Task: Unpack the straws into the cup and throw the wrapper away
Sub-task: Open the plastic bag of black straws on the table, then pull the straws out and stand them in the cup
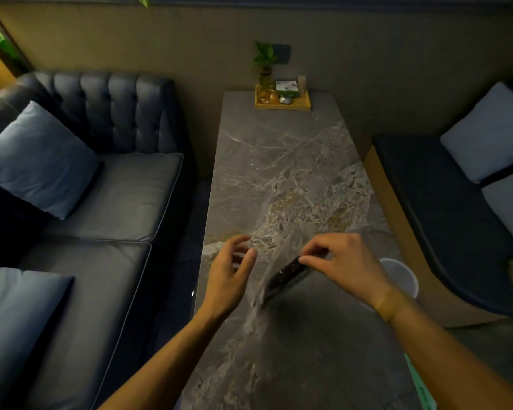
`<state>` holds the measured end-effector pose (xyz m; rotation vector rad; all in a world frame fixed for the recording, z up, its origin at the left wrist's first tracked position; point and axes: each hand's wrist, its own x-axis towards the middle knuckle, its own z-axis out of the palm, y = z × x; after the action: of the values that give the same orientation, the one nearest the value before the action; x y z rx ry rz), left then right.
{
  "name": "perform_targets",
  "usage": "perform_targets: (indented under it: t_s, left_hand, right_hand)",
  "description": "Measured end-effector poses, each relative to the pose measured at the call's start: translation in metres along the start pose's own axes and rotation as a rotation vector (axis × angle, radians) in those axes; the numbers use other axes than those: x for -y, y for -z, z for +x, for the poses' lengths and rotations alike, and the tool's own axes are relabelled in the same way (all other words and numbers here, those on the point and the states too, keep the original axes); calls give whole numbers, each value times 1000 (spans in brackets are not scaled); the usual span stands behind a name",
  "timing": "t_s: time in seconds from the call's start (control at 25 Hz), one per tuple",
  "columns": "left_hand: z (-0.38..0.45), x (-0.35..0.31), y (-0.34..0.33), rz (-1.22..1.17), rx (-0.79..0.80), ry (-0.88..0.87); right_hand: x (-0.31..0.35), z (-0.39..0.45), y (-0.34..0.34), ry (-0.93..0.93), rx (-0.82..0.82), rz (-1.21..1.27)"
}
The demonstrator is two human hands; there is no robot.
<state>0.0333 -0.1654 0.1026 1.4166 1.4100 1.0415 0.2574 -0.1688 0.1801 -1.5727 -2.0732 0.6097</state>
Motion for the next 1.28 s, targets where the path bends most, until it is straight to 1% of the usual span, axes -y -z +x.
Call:
perform_targets:
  t_s: [0.04,0.16,0.2,0.24,0.32,0.44,0.56,0.72,0.84,1.0,1.16,1.28]
  left_hand:
    - [-7,14,2,13,51,60]
    - [-32,62,7,36,366,278]
    - [-38,79,7,101,432,325]
    - [-41,93,6,187,449,345]
    - [-38,112,2,293,392,343]
    - [-26,117,-8,235,277,290]
    - [-17,111,-13,142,215,238]
    - [-14,96,-11,-76,125,273]
    - [-15,78,-14,-169,51,225]
    - [-16,50,-14,-247,11,161]
    - [-16,15,-18,-263,3,85]
    - [-15,-11,-21,-253,6,60]
  right_hand:
    - [0,4,1,-34,-21,42]
    - [-1,14,3,-111,-43,124]
    - [0,16,4,-123,-46,137]
    - [0,17,4,-134,-52,144]
    - [1,19,7,-152,-73,155]
    - [-1,18,18,-192,-121,208]
    - [-13,12,41,-279,-170,283]
    - [-39,-8,72,-403,-194,473]
    - [-62,-29,88,-484,-209,555]
    - [-91,-54,99,-565,-224,606]
    - [-116,-68,103,-603,-214,652]
    - [-134,-72,101,-620,-207,693]
